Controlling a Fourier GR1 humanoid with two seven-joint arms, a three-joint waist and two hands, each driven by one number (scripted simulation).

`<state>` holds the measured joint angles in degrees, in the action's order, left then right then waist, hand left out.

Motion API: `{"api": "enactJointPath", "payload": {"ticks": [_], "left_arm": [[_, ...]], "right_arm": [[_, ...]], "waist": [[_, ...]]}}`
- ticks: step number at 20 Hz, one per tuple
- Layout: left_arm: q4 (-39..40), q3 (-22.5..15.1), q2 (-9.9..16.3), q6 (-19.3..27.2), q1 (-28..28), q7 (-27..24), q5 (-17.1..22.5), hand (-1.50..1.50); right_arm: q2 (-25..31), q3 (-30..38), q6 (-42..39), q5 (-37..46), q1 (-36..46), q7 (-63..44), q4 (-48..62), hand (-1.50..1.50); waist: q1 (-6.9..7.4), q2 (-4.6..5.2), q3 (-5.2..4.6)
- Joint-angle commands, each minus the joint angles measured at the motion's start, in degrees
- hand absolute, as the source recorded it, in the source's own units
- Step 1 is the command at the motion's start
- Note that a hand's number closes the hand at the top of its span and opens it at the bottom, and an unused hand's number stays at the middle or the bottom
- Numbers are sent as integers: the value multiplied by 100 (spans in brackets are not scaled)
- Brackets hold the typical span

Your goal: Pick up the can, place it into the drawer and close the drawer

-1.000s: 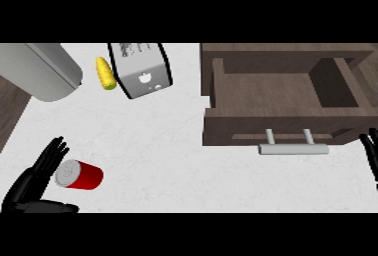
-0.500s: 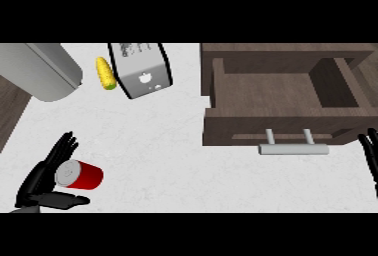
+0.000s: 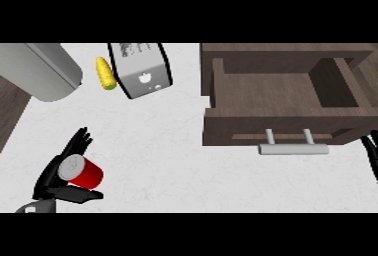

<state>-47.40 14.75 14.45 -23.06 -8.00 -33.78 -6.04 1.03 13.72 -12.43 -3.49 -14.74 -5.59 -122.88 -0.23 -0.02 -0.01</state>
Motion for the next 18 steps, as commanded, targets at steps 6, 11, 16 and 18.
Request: {"api": "enactJointPath", "payload": {"ticks": [6,11,16,18], "left_arm": [[-85,-202,-39,-164,44,-190,102,150],[-817,-325,-260,-439,218,339,424,150],[-1221,-292,-529,-184,137,1018,718,150],[-899,83,-695,631,-144,988,718,150]], "right_arm": [[5,224,-107,-160,15,114,178,-150],[4,171,57,-37,260,135,324,-150],[85,364,-108,-317,179,68,199,-150],[-95,176,-205,-305,-457,16,-298,-150]], "waist": [[10,-2,1],[33,-6,4],[27,-6,4],[-16,-13,4]]}}
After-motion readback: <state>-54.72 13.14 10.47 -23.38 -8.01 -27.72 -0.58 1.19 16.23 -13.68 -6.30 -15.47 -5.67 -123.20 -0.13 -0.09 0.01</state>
